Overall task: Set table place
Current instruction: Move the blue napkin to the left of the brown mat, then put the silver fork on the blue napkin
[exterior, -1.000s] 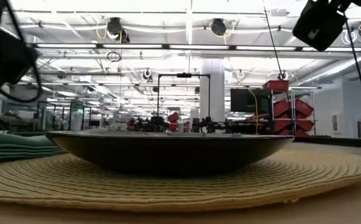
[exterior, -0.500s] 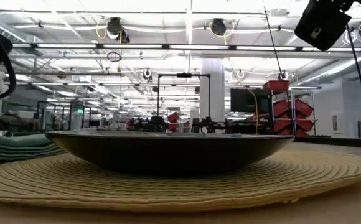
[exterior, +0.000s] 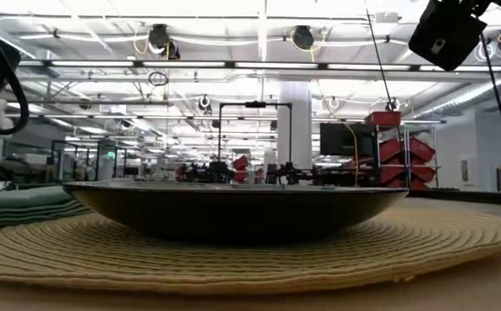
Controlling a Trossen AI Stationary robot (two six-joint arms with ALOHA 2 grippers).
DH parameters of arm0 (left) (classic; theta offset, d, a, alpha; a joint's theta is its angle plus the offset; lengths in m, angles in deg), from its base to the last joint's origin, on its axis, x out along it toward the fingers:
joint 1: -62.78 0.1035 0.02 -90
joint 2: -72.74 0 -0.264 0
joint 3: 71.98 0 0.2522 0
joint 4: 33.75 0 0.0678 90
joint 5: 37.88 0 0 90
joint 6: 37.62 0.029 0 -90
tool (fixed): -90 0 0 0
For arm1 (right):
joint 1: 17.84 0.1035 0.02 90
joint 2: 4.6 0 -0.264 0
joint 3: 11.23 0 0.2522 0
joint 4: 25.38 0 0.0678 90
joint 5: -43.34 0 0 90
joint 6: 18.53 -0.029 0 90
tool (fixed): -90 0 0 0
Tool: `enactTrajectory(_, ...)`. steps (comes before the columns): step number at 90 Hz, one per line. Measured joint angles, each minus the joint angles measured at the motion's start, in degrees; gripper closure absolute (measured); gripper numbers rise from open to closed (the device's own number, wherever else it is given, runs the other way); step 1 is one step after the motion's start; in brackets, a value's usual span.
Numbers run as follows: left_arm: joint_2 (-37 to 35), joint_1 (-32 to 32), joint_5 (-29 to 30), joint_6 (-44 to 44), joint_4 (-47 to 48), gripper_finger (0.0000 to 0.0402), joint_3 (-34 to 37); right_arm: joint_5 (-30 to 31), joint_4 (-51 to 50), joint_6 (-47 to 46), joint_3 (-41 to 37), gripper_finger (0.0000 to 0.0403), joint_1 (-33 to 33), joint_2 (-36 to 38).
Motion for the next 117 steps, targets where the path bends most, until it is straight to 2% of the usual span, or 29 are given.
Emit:
enactTrajectory(12,0.0,-0.01,-1.01,-0.9,-0.05,0.025,0.0,0.0,-0.02,0.04,0.0,0.0206,0.0,0.0)
enactTrajectory(20,0.0,0.42,-4.52,-1.41,-0.07,0.0236,0.0,0.0,-0.06,0.23,0.0,0.0206,0.0,0.0)
enactTrajectory(27,-0.49,0.87,-6.77,0.14,-0.05,0.0233,0.0,0.0,-0.07,0.53,0.0,0.0206,0.0,0.0)
enactTrajectory(43,-4.47,0.96,-6.77,1.19,0.06,0.0233,-0.04,-0.02,-0.09,0.63,0.0,0.0206,-0.2,0.0)
enactTrajectory(52,-6.58,0.57,-10.29,1.03,0.07,0.0233,-0.2,-0.02,-0.09,0.41,0.0,0.0206,-0.17,0.0)
enactTrajectory(71,-4.05,-6.76,-17.74,5.57,0.0,0.0233,-0.52,0.25,-0.04,-0.68,0.0,0.0206,-0.17,-0.02)
enactTrajectory(78,-1.85,-8.74,-17.24,5.62,-0.07,0.0233,-0.5,1.52,-0.05,-1.26,0.0,0.0206,-0.11,-0.04)
enactTrajectory(85,0.38,-9.93,-12.49,6.5,-0.22,0.0233,-0.5,1.71,-0.03,-1.58,0.0,0.0206,-0.11,-0.08)
enactTrajectory(93,2.04,-10.08,-11.14,12.13,0.24,0.0234,-0.46,2.98,-0.04,-2.84,0.0,0.0206,-0.11,-0.26)
enactTrajectory(105,3.19,-9.15,-11.39,20.65,10.04,0.0246,-4.14,3.5,0.01,-4.73,0.0,0.0206,-0.11,-0.77)
enactTrajectory(117,3.15,-9.19,-12.33,30.01,24.21,0.026,-12.33,4.7,0.07,-7.74,0.0,0.0206,-0.17,-1.9)
